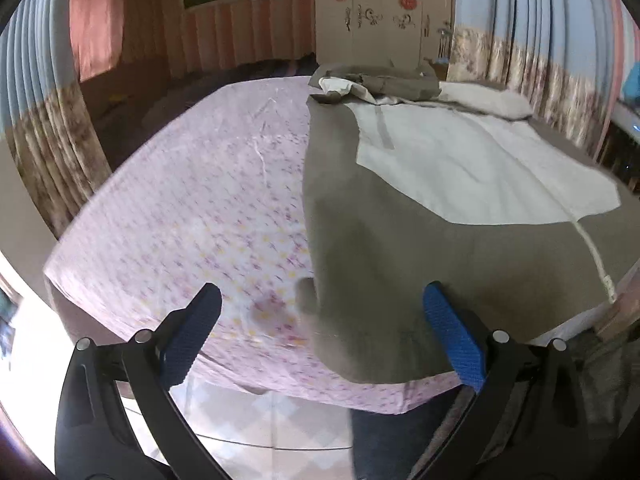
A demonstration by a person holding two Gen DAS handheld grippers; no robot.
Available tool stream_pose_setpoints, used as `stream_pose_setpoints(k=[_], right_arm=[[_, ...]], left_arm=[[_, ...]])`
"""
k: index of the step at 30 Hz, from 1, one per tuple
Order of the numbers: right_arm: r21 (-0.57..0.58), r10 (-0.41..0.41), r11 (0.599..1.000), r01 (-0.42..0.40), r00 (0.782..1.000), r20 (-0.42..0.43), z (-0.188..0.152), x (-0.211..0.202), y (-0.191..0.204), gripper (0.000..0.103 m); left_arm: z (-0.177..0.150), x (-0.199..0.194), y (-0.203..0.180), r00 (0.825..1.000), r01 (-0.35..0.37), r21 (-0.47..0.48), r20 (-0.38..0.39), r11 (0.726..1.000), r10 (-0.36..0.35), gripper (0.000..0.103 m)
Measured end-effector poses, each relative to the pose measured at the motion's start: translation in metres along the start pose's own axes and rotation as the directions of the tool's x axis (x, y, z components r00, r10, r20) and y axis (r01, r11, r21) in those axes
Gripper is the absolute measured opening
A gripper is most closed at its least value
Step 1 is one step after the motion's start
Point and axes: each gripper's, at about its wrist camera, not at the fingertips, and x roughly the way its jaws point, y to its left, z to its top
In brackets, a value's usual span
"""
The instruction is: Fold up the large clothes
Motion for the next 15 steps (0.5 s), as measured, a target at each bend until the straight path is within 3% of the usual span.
stream_pose_setpoints(k=[6, 8, 13, 15], right_arm=[[-0.043, -0.018, 0.999, 0.017, 1.0, -0.007, -0.01, 0.008, 0.016, 0.07], [-0.034, -0.018, 0.999, 0.017, 1.0, -0.021, -0.012, 0.013, 0.019, 0.068], [-0.043, -0.042, 0.998, 0.041, 0.999, -0.033, -0.009, 0.013, 0.025, 0.034], [-0.045, -0.027, 0.999, 0.026, 0.999, -0.029, -0.007, 0.01, 0.026, 0.018]], left_arm=[[0.001, 0.006, -0.018, 0.999, 0.028, 0.027, 0.036, 0.999, -0.029, 0.1], [0.003, 0.008, -0.023, 0.999, 0.03, 0.019, 0.032, 0.999, -0.031, 0.095], [0.003, 0.007, -0.029, 1.0, 0.025, -0.028, 0.013, 0.999, -0.025, 0.073], [0.006, 0.005, -0.024, 1.0, 0.013, -0.049, -0.001, 0.999, -0.013, 0.048]])
